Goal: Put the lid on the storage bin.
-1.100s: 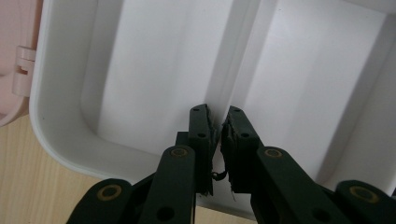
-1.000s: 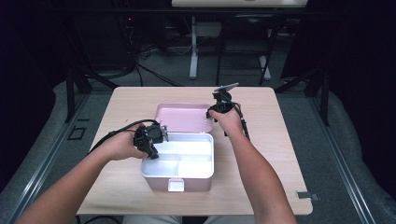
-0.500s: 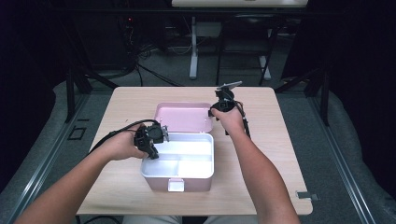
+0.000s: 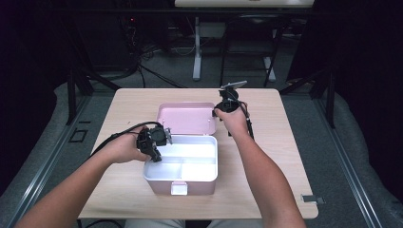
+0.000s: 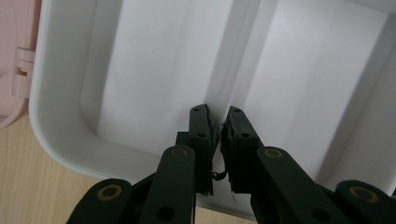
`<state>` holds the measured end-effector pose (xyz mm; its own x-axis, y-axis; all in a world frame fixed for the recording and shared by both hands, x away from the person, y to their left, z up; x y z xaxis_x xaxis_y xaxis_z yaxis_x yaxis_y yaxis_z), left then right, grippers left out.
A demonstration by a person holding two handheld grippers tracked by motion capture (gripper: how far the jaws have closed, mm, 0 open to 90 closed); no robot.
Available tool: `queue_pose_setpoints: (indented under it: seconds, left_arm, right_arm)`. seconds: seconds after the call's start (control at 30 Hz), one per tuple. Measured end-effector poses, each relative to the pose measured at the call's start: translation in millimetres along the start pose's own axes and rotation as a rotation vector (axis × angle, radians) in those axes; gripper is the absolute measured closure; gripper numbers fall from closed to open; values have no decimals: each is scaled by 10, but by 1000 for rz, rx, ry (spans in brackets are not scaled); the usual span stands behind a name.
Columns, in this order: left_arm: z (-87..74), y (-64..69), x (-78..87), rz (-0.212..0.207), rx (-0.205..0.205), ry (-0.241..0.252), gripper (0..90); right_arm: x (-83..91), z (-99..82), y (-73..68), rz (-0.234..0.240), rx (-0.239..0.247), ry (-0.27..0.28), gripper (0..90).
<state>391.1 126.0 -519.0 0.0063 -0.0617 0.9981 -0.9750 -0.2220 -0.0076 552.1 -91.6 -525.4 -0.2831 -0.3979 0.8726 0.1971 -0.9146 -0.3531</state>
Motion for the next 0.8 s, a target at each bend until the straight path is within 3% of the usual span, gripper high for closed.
queue_pose_setpoints:
  seconds: [0.3,0.8]
  left_arm:
    - [-2,1,1,1,1,-3,824]
    - [2,0,-2,1,2,3,824]
  right_arm:
    - [124,24,-55,-7,3,36,849]
    - [373,17,-157,-25,73,121,860]
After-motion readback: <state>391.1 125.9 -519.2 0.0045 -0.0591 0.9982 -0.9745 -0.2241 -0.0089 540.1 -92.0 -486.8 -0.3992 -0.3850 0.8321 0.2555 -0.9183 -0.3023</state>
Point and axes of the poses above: each handheld gripper's, and its own axes: x roughly backward along the jaws, z roughly out of its top, y roughly to its right, the point moved 8 cm from there along -x, roughly forward along the jaws, and after that the axes turned 11 degrees about -y, right-handed, at the moved point
